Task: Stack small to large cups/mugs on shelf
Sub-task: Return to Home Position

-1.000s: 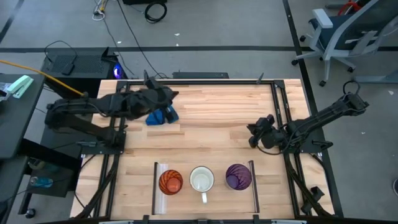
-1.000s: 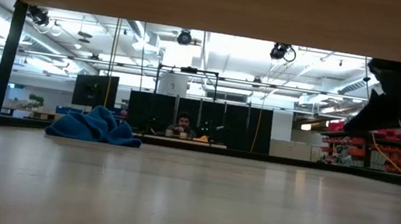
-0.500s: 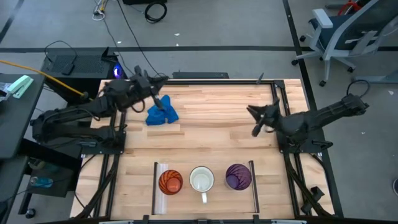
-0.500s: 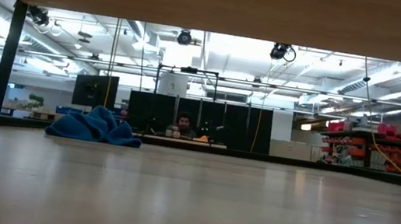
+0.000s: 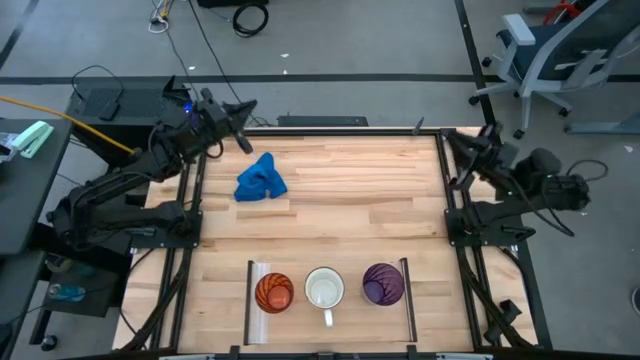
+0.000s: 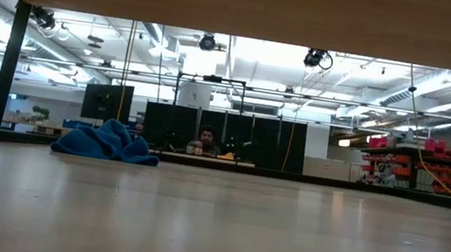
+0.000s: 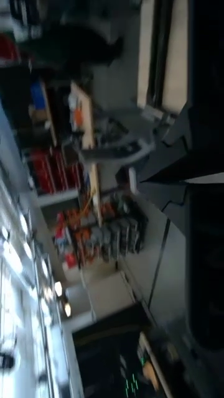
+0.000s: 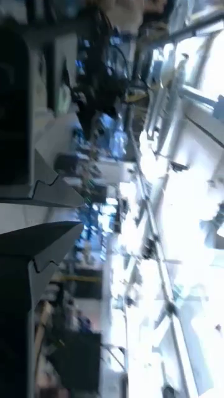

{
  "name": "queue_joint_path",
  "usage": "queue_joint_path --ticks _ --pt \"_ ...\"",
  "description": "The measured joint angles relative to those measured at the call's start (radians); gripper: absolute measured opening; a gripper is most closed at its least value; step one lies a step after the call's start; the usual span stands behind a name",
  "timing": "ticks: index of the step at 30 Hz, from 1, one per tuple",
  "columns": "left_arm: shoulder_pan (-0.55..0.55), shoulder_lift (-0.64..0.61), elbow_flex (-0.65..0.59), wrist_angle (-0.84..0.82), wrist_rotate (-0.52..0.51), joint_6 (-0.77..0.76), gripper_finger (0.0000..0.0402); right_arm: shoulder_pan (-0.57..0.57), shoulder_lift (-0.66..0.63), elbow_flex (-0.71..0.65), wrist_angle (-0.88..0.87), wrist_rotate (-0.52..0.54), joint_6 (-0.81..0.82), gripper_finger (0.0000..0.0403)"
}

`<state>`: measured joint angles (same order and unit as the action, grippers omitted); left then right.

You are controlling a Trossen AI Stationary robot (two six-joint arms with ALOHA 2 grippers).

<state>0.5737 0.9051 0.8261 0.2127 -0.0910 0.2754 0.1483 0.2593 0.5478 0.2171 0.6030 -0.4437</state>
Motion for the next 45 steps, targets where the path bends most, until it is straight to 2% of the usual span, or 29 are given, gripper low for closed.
queue_joint_path --ticks 5,7,9,13,20,29,36,45 --pt "0.093 -0.013 0.0 0.012 -0.044 -0.009 0.0024 -0.102 -0.013 0.066 -0.001 -0.03 -0.028 0.0055" --pt "0.113 -0.029 0.0 0.005 -0.063 -0.025 0.002 -0.123 -0.003 0.109 -0.002 -0.085 -0.027 0.0055" --pt "0.112 -0.056 0.0 0.0 -0.064 -0.028 0.0013 -0.13 0.011 0.161 -0.033 -0.13 -0.028 0.0055" --pt "0.073 -0.14 0.0 0.028 -0.047 -0.018 0.0007 -0.131 0.049 0.263 -0.117 -0.133 -0.032 0.0055" --pt "0.033 -0.332 0.0 0.008 -0.05 0.0 0.0023 -0.131 0.081 0.391 -0.251 -0.145 -0.031 0.0055" --pt "0.028 -0.569 0.001 -0.196 -0.085 0.051 0.0006 -0.131 -0.003 0.402 -0.341 -0.134 -0.038 0.0049" --pt "0.029 -0.705 0.001 -0.301 -0.121 0.07 0.0026 -0.131 -0.098 0.395 -0.397 -0.133 -0.032 0.0036" --pt "0.029 -0.862 0.001 -0.428 -0.134 0.076 0.0007 -0.136 -0.133 0.392 -0.441 -0.141 -0.026 0.0022"
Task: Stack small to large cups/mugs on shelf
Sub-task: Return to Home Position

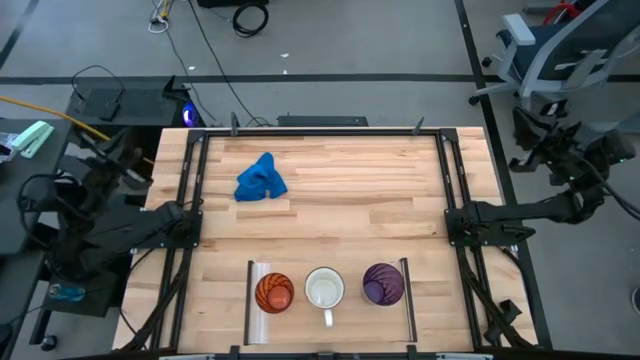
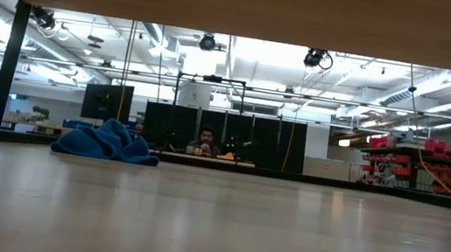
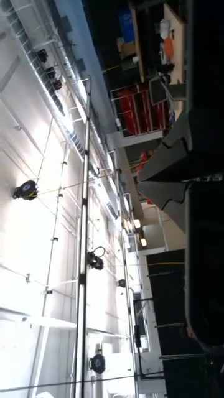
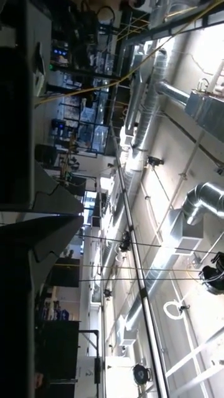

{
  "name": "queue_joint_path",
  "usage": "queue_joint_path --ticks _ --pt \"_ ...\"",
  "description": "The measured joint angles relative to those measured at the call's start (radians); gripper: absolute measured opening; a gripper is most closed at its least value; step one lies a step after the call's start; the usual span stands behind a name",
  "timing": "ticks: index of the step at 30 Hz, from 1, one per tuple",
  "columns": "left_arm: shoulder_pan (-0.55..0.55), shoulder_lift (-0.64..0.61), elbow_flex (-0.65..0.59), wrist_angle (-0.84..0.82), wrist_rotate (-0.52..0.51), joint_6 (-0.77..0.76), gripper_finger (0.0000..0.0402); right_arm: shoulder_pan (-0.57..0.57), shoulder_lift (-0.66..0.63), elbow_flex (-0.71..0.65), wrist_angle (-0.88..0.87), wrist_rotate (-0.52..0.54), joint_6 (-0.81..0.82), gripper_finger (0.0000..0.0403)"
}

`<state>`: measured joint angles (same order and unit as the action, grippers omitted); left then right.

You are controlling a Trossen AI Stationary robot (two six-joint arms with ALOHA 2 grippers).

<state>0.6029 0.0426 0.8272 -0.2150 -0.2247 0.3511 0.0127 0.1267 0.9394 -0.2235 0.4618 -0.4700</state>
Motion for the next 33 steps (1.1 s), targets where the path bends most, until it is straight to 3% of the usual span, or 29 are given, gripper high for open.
queue_joint_path --ticks 9,16,21,33 --pt "0.004 -0.038 -0.004 -0.061 -0.022 -0.002 0.0025 -0.026 -0.086 -0.003 -0.105 -0.064 0.076 0.0013" --pt "0.005 -0.039 -0.108 -0.077 -0.023 -0.01 0.001 -0.069 -0.124 -0.106 -0.122 -0.068 0.122 0.0012" --pt "0.005 -0.039 -0.226 0.026 -0.022 -0.031 0.0015 -0.07 -0.124 -0.238 -0.026 -0.075 0.153 0.0013" --pt "0.005 -0.038 -0.563 0.422 -0.021 -0.099 0.0031 -0.07 -0.124 -0.677 0.416 -0.149 0.237 0.0016"
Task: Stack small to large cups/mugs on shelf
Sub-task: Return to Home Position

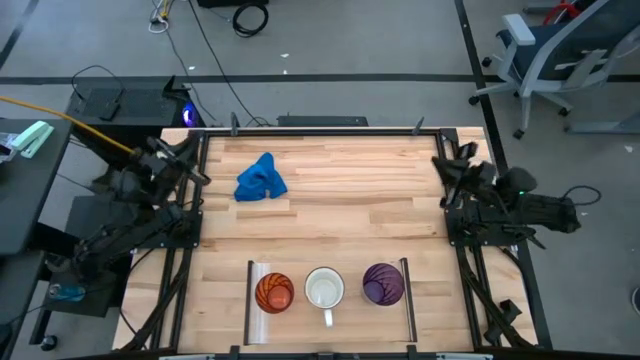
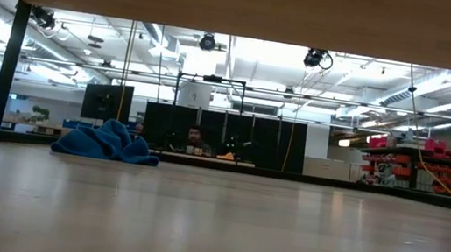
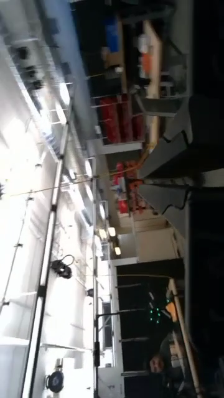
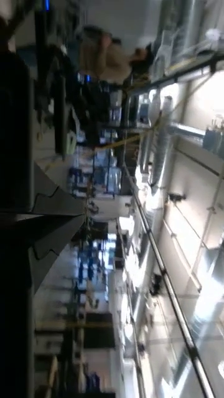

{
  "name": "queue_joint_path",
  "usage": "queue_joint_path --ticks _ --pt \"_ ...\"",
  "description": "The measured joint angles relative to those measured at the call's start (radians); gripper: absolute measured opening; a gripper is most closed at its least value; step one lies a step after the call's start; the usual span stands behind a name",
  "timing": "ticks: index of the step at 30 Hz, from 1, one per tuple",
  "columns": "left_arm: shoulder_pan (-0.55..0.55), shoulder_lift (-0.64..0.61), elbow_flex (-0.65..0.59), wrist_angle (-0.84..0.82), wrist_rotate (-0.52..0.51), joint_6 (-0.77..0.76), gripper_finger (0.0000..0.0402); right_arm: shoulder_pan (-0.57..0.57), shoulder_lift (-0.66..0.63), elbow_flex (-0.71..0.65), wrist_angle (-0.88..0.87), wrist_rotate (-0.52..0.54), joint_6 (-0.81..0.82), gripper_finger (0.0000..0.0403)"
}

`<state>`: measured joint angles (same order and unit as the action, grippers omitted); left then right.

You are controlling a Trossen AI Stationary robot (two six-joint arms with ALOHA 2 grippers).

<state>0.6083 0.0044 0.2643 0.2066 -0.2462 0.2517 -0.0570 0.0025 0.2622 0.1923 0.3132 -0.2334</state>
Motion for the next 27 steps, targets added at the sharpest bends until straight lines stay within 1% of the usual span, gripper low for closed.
queue_joint_path --ticks 3,8,10,14,21,24,27 --pt "0.0 0.0 -0.059 0.067 0.024 -0.034 0.0023 0.0 0.0 -0.063 0.021 -0.041 0.05 0.0015" --pt "0.0 0.0 -0.13 0.079 0.034 -0.066 0.0015 0.0 0.0 -0.123 0.029 -0.075 0.129 0.0015" --pt "0.0 0.0 -0.155 0.078 0.039 -0.082 0.0014 0.0 0.0 -0.142 0.021 -0.09 0.136 0.0015" --pt "0.0 0.0 -0.191 0.079 0.046 -0.09 0.0014 0.0 0.0 -0.142 0.024 -0.101 0.165 0.0015" --pt "0.0 0.0 -0.255 0.07 0.053 -0.131 0.0012 0.0 0.0 -0.142 -0.12 -0.106 0.266 0.0015" --pt "0.0 0.002 -0.255 0.053 0.056 -0.138 0.0014 0.0 0.0 -0.148 -0.116 -0.106 0.276 0.0015" --pt "0.0 0.002 -0.255 0.054 0.06 -0.138 0.0018 0.0 0.0 -0.2 -0.074 -0.106 0.287 0.0015"
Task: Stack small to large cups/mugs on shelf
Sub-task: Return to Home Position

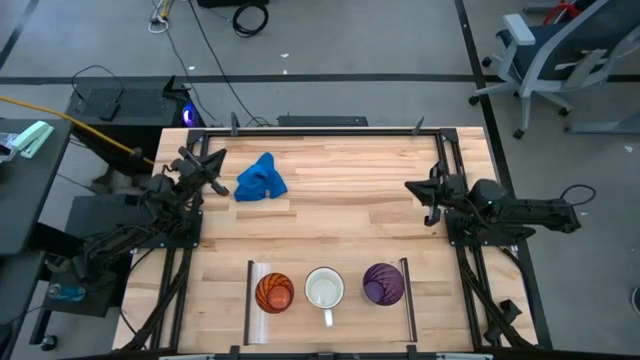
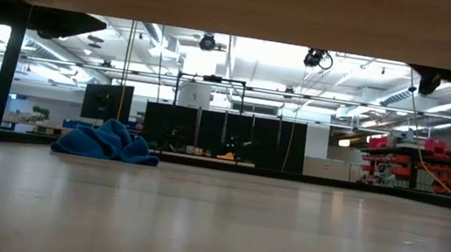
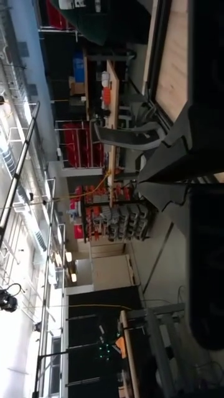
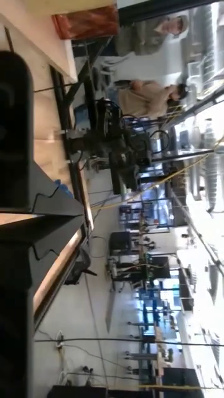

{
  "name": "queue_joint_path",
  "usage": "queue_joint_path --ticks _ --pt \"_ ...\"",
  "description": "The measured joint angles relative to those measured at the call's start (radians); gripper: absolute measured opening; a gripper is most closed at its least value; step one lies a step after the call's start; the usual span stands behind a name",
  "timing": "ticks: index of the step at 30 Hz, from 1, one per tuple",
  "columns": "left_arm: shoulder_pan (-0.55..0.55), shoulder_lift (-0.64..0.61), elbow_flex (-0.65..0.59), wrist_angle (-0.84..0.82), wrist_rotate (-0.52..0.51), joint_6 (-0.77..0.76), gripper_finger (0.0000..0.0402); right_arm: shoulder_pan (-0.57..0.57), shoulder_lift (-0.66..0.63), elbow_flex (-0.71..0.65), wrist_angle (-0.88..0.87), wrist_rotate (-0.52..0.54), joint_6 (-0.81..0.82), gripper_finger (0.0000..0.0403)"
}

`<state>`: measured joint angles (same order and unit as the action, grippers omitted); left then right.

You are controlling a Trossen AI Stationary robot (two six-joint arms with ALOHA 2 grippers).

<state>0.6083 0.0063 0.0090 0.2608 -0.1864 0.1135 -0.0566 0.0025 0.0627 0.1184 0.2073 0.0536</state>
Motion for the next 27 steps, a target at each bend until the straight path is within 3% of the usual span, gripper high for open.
queue_joint_path --ticks 2,11,20,27 --pt "0.0 0.0 0.0 0.001 0.0 0.002 0.0019 0.0 0.0 -0.054 0.077 0.001 0.001 0.0015" --pt "0.0 0.0 0.0 -0.006 -0.025 0.007 0.0011 0.0 0.007 -0.035 0.085 0.006 -0.027 0.0015" --pt "0.0 0.0 -0.001 -0.14 -0.091 0.01 0.0032 0.0 0.008 -0.035 -0.029 0.012 0.001 0.0015" --pt "0.0 0.0 -0.001 -0.191 -0.091 0.003 0.0028 0.0 0.012 -0.036 -0.107 0.09 -0.002 0.0015"
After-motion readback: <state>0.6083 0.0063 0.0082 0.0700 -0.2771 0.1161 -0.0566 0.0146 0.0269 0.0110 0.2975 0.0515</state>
